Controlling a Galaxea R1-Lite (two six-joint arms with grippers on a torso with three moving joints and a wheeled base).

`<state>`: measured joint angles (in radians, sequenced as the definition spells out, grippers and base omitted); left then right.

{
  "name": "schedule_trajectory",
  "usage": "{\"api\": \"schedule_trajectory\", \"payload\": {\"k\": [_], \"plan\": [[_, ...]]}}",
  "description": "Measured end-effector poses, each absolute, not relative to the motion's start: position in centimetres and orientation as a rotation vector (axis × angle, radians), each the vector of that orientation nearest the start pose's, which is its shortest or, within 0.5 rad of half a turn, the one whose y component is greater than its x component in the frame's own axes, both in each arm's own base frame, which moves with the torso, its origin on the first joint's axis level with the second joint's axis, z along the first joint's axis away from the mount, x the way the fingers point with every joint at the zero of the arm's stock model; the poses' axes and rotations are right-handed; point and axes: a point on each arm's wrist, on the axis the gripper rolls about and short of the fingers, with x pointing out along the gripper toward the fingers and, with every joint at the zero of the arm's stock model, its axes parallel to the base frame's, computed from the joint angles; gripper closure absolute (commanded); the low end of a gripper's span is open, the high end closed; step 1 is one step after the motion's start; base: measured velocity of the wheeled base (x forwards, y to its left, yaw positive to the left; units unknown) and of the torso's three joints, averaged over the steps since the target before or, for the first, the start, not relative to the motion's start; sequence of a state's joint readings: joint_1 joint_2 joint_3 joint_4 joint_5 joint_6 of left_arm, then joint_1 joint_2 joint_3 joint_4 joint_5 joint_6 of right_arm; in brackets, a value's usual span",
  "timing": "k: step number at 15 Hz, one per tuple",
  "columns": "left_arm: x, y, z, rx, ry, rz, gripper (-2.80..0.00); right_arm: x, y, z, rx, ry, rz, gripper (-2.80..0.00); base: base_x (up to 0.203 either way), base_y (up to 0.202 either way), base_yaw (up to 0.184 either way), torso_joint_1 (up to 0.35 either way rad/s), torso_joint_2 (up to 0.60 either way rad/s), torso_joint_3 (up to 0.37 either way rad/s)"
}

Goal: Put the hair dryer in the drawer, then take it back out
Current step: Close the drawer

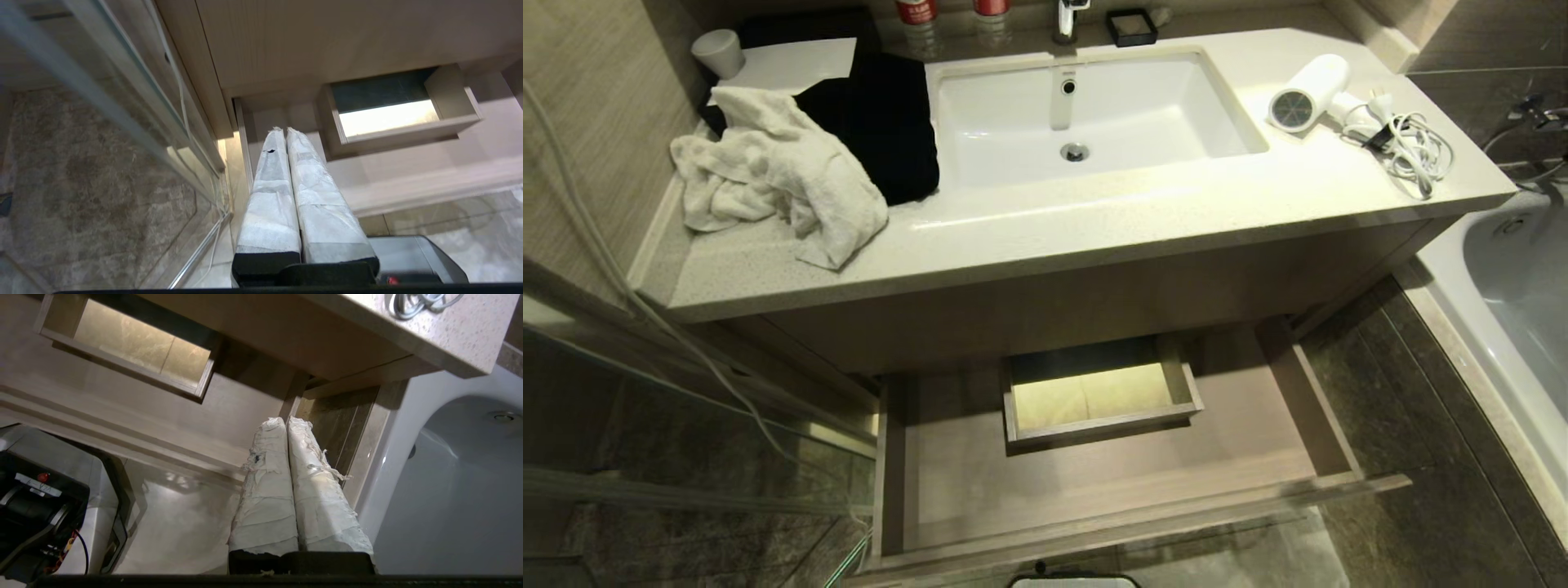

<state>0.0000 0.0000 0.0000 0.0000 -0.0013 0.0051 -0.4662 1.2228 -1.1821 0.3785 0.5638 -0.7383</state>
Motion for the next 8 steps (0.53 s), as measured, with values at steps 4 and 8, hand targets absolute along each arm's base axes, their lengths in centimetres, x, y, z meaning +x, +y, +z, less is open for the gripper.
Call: {"api": "schedule_trajectory", "payload": {"k": [4, 8], "plan": [[-2.28, 0.0, 7.55, 0.004, 0.0, -0.001, 0.0, 15.24, -6.32, 30.91, -0.522, 0.308, 0.225, 0.0, 0.0, 0.0, 0.0, -0.245, -0.01, -0.268], [-2.28, 0.0, 7.55, 0.005, 0.0, -0.001, 0.0, 15.08, -6.23, 30.84, -0.524, 0.301, 0.226, 0.0, 0.0, 0.0, 0.0, -0.24, 0.1, -0.128]]}}
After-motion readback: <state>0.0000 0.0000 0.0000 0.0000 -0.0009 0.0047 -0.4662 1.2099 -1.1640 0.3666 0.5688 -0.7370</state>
